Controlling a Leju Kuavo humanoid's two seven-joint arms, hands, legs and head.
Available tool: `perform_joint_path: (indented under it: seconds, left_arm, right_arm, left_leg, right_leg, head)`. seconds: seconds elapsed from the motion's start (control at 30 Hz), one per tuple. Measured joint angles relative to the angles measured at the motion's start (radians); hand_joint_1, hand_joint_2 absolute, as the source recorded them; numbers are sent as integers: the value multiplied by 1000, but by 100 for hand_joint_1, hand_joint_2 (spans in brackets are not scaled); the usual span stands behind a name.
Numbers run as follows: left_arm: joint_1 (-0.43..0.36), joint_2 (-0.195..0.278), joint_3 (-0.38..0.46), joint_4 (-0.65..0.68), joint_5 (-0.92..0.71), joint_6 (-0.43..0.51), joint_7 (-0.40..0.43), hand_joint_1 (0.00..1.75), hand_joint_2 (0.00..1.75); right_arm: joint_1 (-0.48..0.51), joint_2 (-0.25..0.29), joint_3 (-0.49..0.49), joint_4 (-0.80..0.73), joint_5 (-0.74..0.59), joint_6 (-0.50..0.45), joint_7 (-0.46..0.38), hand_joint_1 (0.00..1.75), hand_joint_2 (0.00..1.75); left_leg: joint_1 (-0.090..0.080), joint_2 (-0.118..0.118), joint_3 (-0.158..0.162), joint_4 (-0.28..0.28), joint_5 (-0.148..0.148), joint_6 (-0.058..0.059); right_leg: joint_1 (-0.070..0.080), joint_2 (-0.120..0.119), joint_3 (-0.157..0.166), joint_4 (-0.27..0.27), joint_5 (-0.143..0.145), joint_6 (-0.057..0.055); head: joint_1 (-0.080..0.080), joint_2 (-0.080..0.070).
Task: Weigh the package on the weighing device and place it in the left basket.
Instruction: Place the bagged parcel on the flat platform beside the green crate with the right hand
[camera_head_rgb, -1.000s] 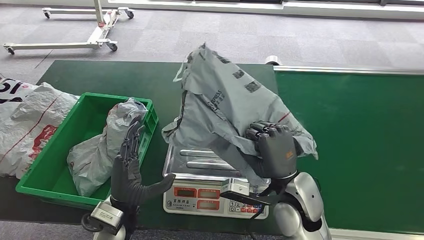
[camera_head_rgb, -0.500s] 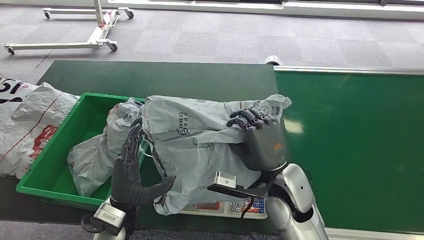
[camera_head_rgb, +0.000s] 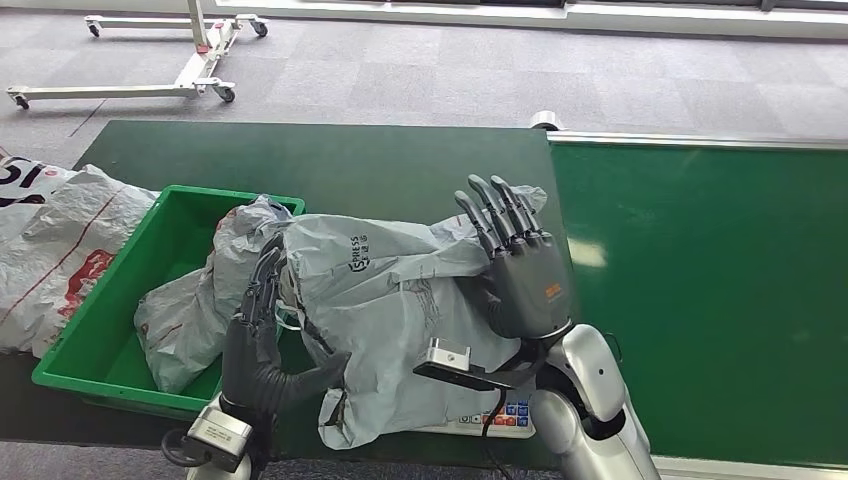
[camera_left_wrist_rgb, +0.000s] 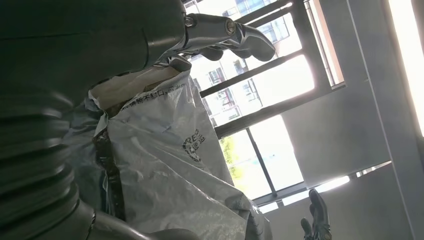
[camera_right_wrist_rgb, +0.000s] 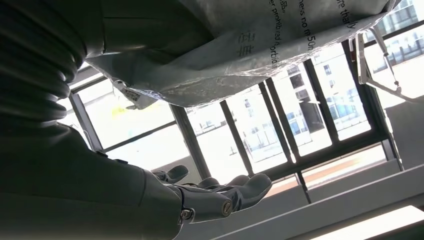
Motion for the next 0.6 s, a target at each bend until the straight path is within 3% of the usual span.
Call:
perform_joint_path:
  seconds: [0.3, 0.43, 0.6]
  left_arm:
    - [20, 0, 0, -1, -5, 6, 0, 0, 175]
    - [38, 0, 0, -5, -12, 22, 0, 0, 175]
    - [48, 3, 0, -10, -41, 44, 0, 0, 175]
  right_arm:
    - [-5, -4, 0, 26, 68, -12, 73, 0, 175]
    - [-5, -13, 0, 58, 109, 33, 128, 0, 0]
    - [-9, -33, 1, 127, 122, 195, 166, 0, 0]
  left_leg:
    - [0, 0, 0, 0, 0, 0]
    - [0, 0, 0, 0, 0, 0]
    - [0, 0, 0, 0, 0, 0]
  right_leg:
    - [0, 0, 0, 0, 0, 0]
    - [0, 0, 0, 0, 0, 0]
    - [0, 0, 0, 0, 0, 0]
  head:
    - [0, 0]
    - [0, 0]
    - [0, 0]
